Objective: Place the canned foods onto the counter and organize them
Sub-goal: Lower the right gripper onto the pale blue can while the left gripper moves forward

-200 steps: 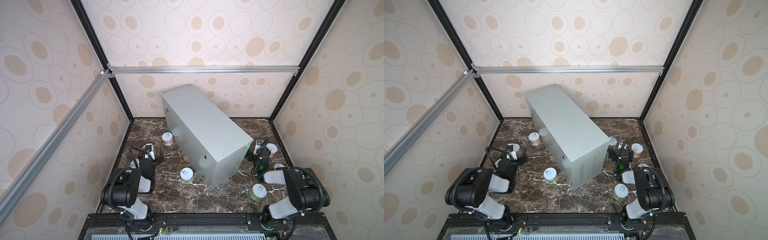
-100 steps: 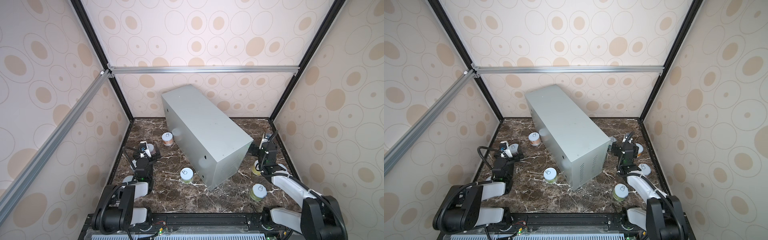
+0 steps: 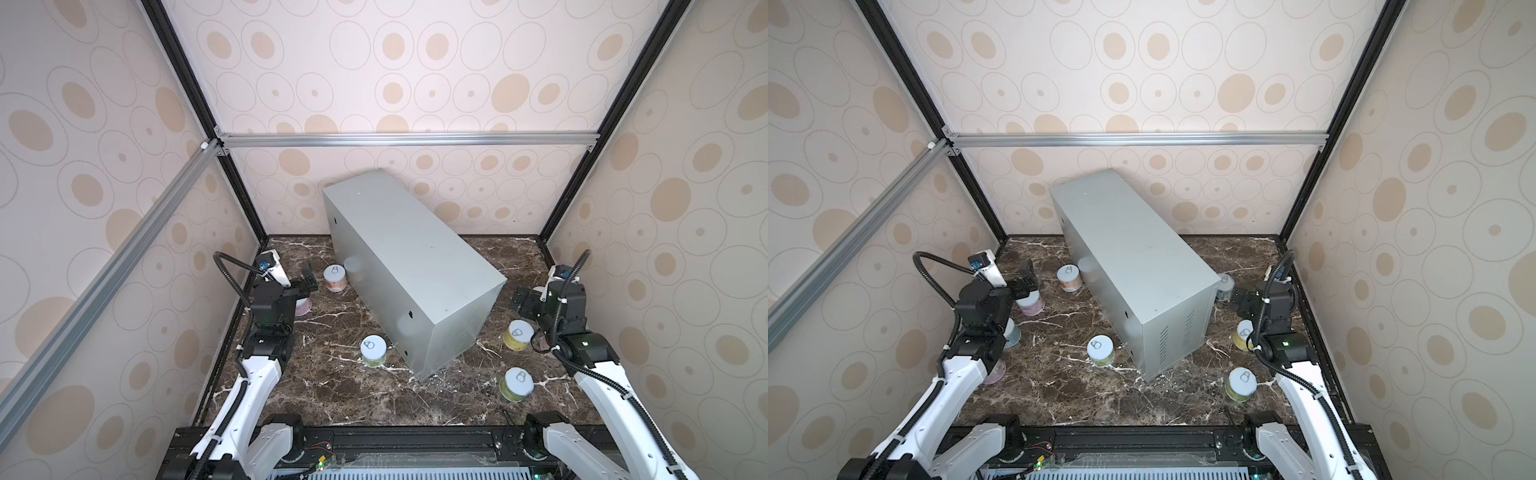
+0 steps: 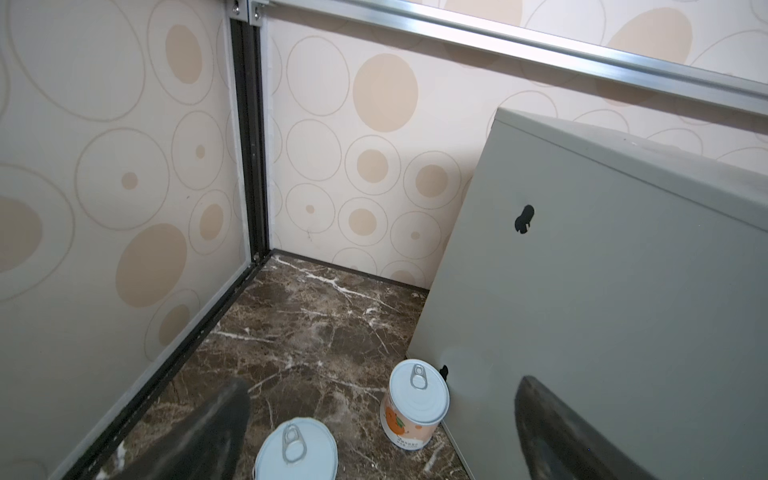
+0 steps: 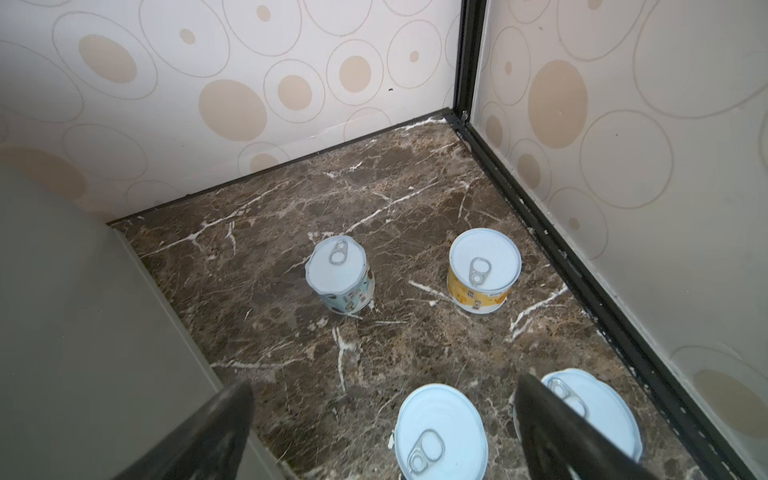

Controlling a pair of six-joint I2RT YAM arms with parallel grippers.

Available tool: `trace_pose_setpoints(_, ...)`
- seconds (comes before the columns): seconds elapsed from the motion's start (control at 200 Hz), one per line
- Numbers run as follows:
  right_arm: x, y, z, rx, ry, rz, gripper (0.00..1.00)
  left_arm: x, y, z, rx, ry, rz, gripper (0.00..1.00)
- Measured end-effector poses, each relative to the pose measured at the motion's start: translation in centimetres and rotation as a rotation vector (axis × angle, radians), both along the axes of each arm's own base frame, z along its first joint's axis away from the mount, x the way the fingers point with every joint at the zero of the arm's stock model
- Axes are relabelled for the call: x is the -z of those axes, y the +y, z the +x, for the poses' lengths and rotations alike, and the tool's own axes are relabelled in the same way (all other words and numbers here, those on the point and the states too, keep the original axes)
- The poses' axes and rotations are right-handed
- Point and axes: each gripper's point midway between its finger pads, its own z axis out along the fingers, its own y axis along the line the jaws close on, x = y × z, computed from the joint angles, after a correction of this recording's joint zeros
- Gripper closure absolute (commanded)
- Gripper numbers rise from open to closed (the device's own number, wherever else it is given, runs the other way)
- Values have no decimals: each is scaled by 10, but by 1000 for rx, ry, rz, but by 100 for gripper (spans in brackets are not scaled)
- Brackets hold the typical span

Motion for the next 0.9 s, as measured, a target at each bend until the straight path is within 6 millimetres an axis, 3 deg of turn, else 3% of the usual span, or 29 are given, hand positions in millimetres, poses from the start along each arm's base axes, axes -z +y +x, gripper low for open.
trace_pose_setpoints(0.15,23,11,-4,-50,103,44,0,38,-25,-11,53,136,-71,1)
trace_pose_setpoints(0.34,69,25,10,-100,258,117,0,84,-56,-26,101,261,-91,1)
trace_pose_setpoints(0.515,100,30,24,-111,352,144,0,99,-70,-23,103,280,-102,1)
trace_pose_setpoints(0.7,115,28,50,-103,383,158,1,118,-87,-15,114,290,-95,1)
trace_pose_setpoints(0.9,132,28,78,-99,424,165,1,123,-102,-7,129,266,-79,1)
